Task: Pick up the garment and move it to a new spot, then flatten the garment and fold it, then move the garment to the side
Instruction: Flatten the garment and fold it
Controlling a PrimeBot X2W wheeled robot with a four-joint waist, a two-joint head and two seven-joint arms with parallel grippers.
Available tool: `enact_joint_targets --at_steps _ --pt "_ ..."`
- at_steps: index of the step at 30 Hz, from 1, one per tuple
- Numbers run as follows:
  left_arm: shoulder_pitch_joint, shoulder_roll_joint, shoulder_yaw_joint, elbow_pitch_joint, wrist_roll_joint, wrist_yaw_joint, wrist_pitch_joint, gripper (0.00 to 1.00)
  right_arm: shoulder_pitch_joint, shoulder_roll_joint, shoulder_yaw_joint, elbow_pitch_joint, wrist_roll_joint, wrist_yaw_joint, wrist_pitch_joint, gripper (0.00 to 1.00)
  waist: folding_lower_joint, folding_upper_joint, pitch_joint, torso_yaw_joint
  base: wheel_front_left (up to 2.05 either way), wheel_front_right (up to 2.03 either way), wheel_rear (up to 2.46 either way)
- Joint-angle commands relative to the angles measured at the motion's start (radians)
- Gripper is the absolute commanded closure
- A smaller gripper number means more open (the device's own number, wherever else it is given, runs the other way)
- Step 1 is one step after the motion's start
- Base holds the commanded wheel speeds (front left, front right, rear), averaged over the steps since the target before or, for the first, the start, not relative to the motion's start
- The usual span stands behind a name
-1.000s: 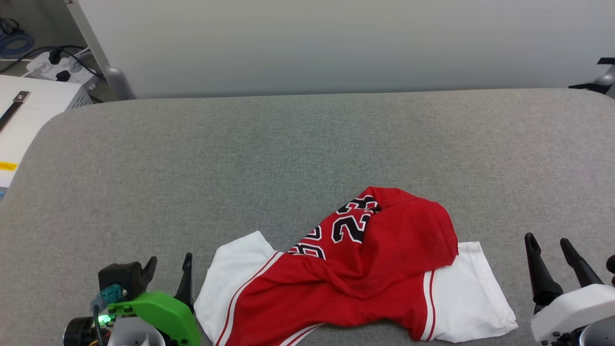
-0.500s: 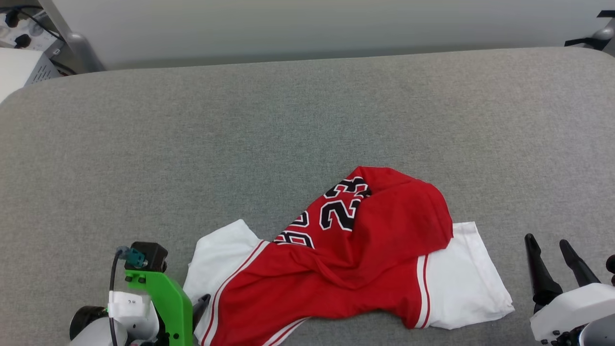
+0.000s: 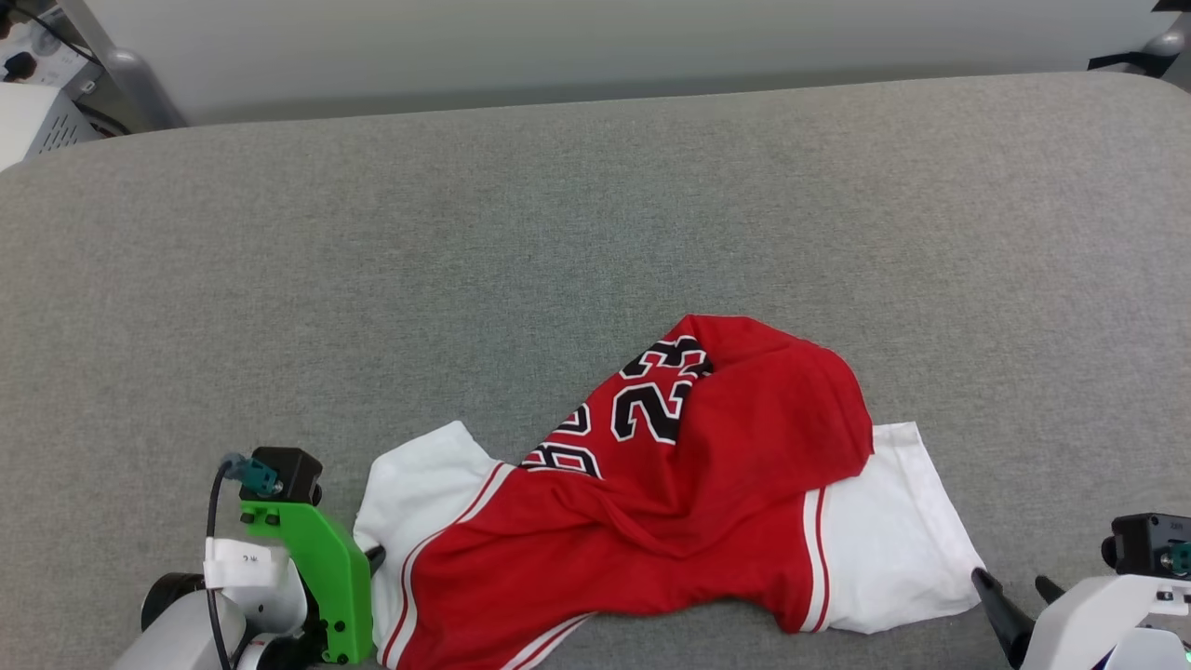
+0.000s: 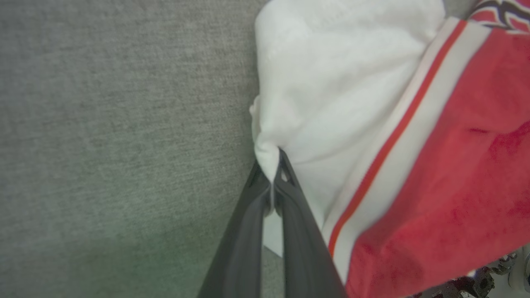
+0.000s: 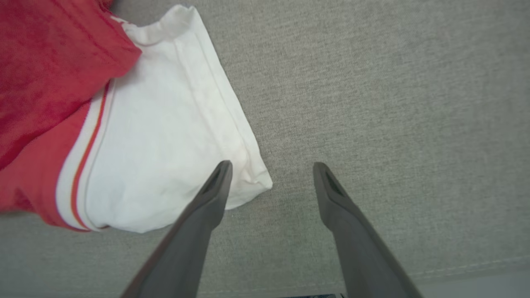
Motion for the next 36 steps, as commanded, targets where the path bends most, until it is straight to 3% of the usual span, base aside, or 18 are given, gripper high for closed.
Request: enact_joint_targets --at_steps 1,10,18,19,20,27,36 --pt "0.025 -0.032 -0.014 0.007 0.020 0.008 -0.020 1.00 0.014 -0.017 0.008 0.005 0.012 0.000 0.041 0.00 0.0000 0.0000 -0.008 0.009 0.00 0.00 0.00" --pt "0.089 0.019 0.010 -0.233 0.092 0.110 -0.098 1.00 -0.022 -0.080 0.064 0.082 0.048 0.000 0.135 0.00 0.0000 0.0000 -0.019 0.060 0.00 0.00 0.00" --pt "0.117 0.032 0.003 -0.374 0.127 0.163 -0.102 1.00 -0.064 -0.094 0.146 0.205 0.078 0.000 0.157 0.00 0.0000 0.0000 -0.010 0.089 0.00 0.00 0.00" --pt "0.120 0.033 0.003 -0.380 0.128 0.166 -0.102 1.00 -0.066 -0.097 0.152 0.220 0.075 0.000 0.161 0.40 0.0000 0.0000 -0.011 0.090 0.00 0.00 0.00" --pt "0.123 0.032 0.004 -0.386 0.127 0.169 -0.104 1.00 -0.066 -0.096 0.160 0.237 0.081 0.000 0.171 1.00 0.0000 0.0000 -0.013 0.091 0.00 0.00 0.00" --pt "0.148 0.035 0.012 -0.405 0.127 0.185 -0.124 1.00 -0.058 -0.102 0.134 0.223 0.112 0.000 0.172 1.00 0.0000 0.0000 -0.053 0.087 0.00 0.00 0.00" --pt "0.114 0.093 0.071 -0.514 0.168 0.214 -0.157 1.00 -0.056 -0.117 0.023 -0.061 0.095 0.000 0.168 1.00 0.0000 0.0000 -0.127 0.071 0.00 0.00 0.00"
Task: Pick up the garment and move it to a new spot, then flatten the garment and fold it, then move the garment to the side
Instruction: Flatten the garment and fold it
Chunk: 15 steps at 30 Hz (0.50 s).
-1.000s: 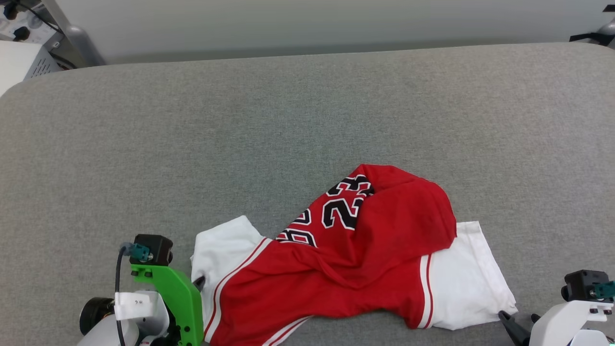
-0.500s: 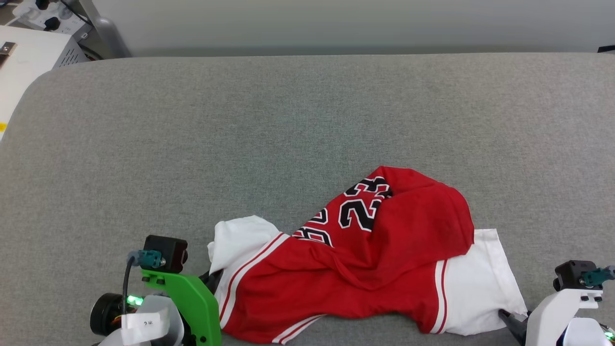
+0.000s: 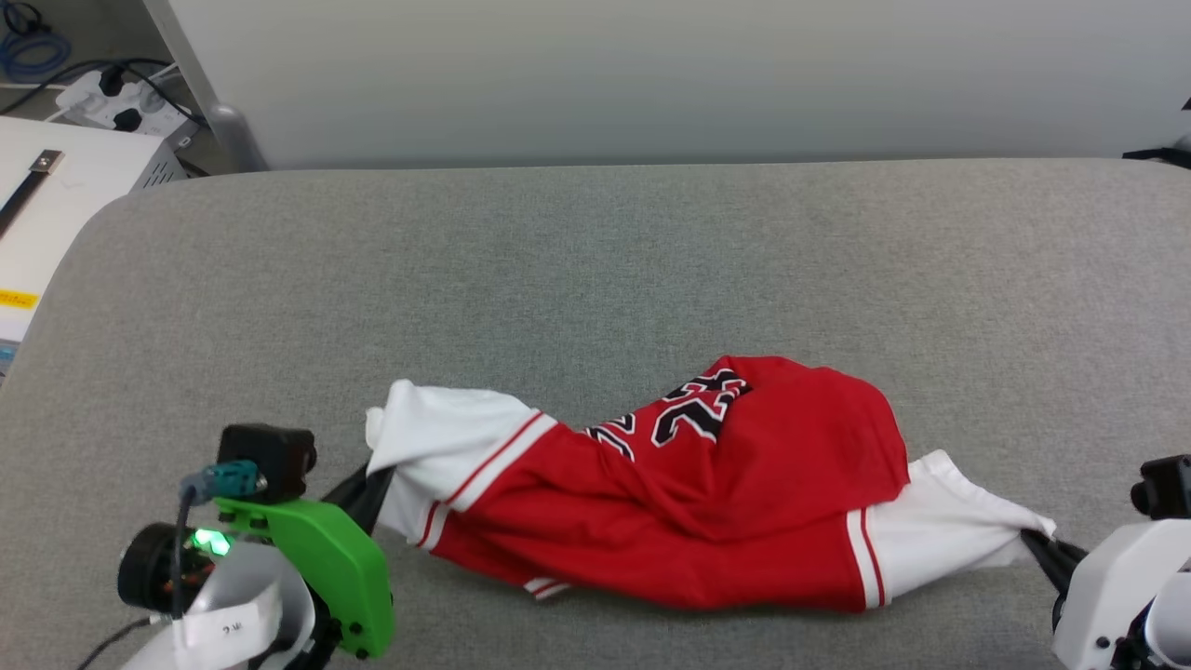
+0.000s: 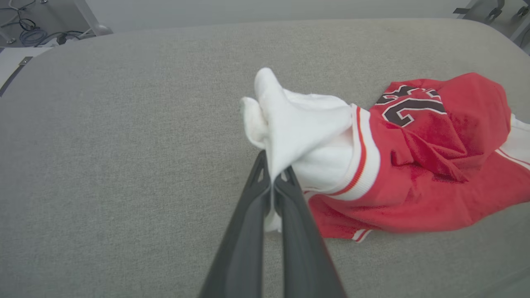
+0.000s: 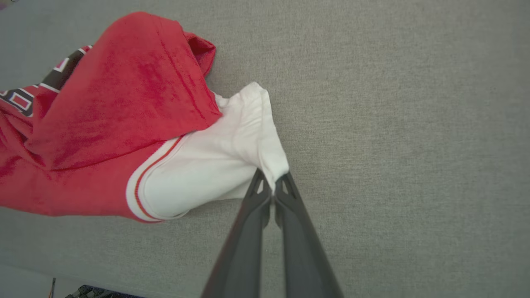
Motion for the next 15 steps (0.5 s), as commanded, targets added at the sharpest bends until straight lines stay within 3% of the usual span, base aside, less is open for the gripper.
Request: enact_joint_targets --at_steps 1,8,13,15 --pt "-0.028 0.014 0.016 -0.017 0.012 0.011 -0.007 1.00 -0.016 0.001 -0.011 -0.034 -0.013 0.001 0.004 1.00 0.0000 0.0000 -0.016 -0.009 0.00 0.00 0.00" --pt "-0.191 0.021 0.082 -0.032 0.033 0.008 -0.018 1.00 -0.172 -0.008 -0.043 -0.165 -0.051 0.001 -0.009 1.00 0.0000 0.0000 0.012 -0.020 0.00 0.00 0.00" --pt "-0.371 -0.014 0.117 0.059 0.038 -0.021 -0.044 1.00 -0.364 -0.027 -0.030 -0.131 -0.066 0.001 -0.050 1.00 0.0000 0.0000 0.063 -0.029 0.00 0.00 0.00" --pt "-0.511 -0.039 0.120 0.142 0.049 -0.051 -0.050 1.00 -0.515 -0.048 -0.026 -0.062 -0.079 0.001 -0.092 1.00 0.0000 0.0000 0.109 -0.033 0.00 0.00 0.00"
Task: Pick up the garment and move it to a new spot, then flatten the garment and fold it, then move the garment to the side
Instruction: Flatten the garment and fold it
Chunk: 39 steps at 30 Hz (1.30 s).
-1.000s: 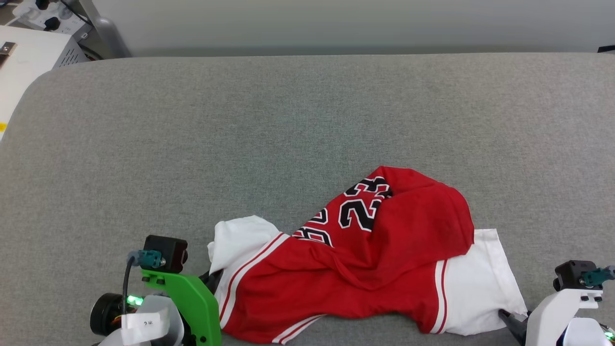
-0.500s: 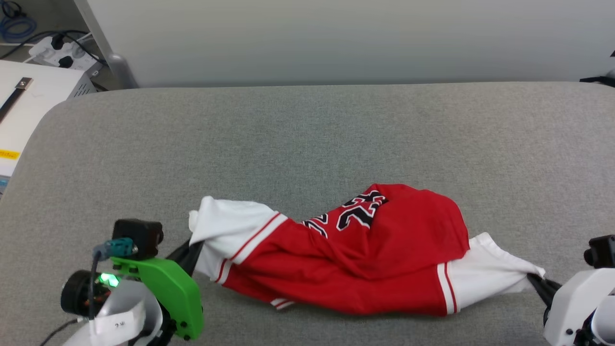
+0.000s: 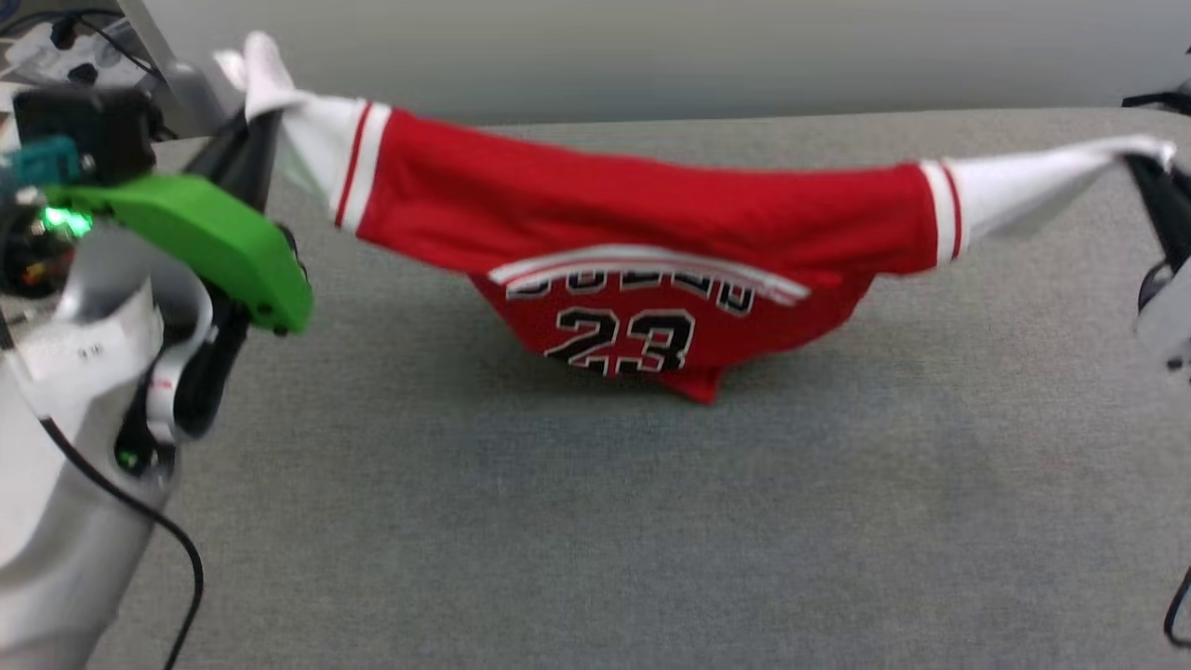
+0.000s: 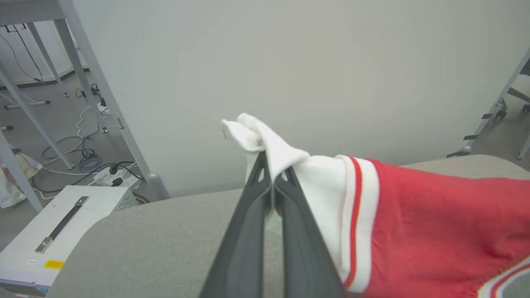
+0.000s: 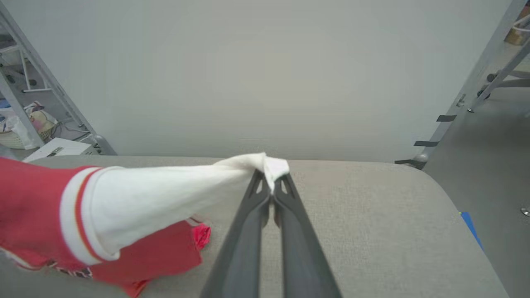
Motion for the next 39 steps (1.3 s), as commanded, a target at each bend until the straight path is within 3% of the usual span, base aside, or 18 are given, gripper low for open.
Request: enact_joint_targets --at_steps 1,11,23,31,39 --pt "-0.078 -0.014 0.001 0.042 0.021 -0.017 -0.005 1.00 -0.079 -0.008 -0.001 0.033 -0.007 0.000 -0.030 1.00 -0.0001 0.0000 0.059 -0.010 0.00 0.00 0.00" --pt "-0.570 -0.093 0.001 0.395 0.100 -0.113 -0.099 1.00 -0.600 -0.074 0.020 0.350 -0.068 0.000 -0.249 1.00 -0.0001 0.0000 0.240 -0.030 0.00 0.00 0.00" --pt "-0.962 -0.130 0.022 0.738 0.153 -0.183 -0.264 1.00 -1.081 -0.063 0.120 0.732 -0.108 0.000 -0.448 1.00 -0.0001 0.0000 0.375 -0.082 0.00 0.00 0.00" --pt "-0.996 -0.168 0.018 0.949 0.140 -0.226 -0.351 1.00 -1.162 -0.011 0.217 0.966 -0.067 0.000 -0.552 1.00 -0.0001 0.0000 0.415 -0.093 0.00 0.00 0.00" --pt "-0.872 -0.222 0.026 1.130 0.078 -0.302 -0.418 1.00 -1.071 0.025 0.310 1.146 0.017 0.000 -0.618 1.00 -0.0001 0.0000 0.413 -0.082 0.00 0.00 0.00"
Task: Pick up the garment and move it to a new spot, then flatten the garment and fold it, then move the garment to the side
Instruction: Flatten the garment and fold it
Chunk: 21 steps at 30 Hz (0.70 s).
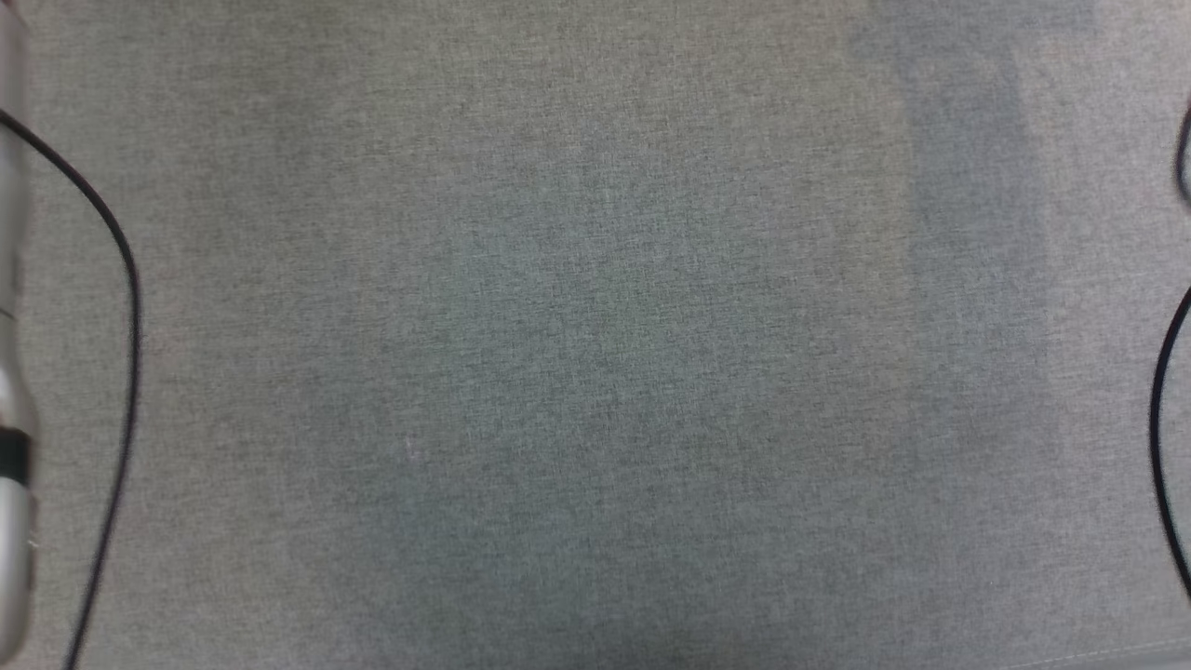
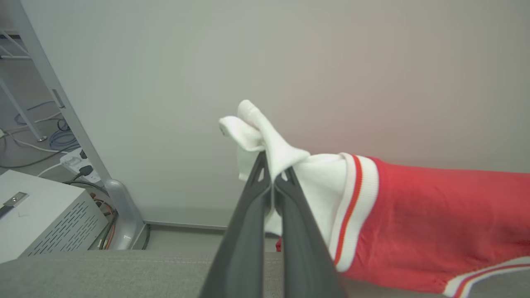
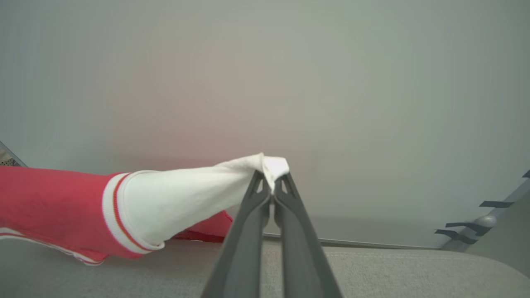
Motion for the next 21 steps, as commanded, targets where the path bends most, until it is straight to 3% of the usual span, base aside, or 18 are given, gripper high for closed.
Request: enact_joint_targets --at_steps 1,6,12,18,21 --pt "0.047 -0.007 0.011 0.023 -0.020 -0.014 -0.024 1.00 0.046 -0.002 0.016 0.020 0.018 -0.001 -0.018 1.00 -0.0002 0.0000 -0.014 0.009 0.00 0.00 0.00" --pt "0.198 -0.031 0.028 0.099 -0.070 -0.052 -0.082 1.00 0.190 -0.014 0.066 0.062 0.093 -0.001 -0.063 1.00 -0.0002 0.0000 -0.063 0.022 0.00 0.00 0.00" --pt "0.392 -0.051 0.039 0.113 -0.115 -0.076 -0.123 1.00 0.405 -0.045 0.127 0.025 0.191 -0.001 -0.116 1.00 -0.0002 0.0000 -0.161 0.034 0.00 0.00 0.00" --pt "0.572 -0.036 0.050 -0.008 -0.107 -0.080 -0.137 1.00 0.617 -0.118 0.170 -0.094 0.253 -0.001 -0.151 1.00 -0.0002 0.0000 -0.275 0.052 0.00 0.00 0.00" --pt "0.679 -0.024 0.084 -0.110 -0.089 -0.046 -0.137 1.00 0.725 -0.146 0.168 -0.175 0.265 -0.001 -0.153 1.00 -0.0002 0.0000 -0.326 0.054 0.00 0.00 0.00"
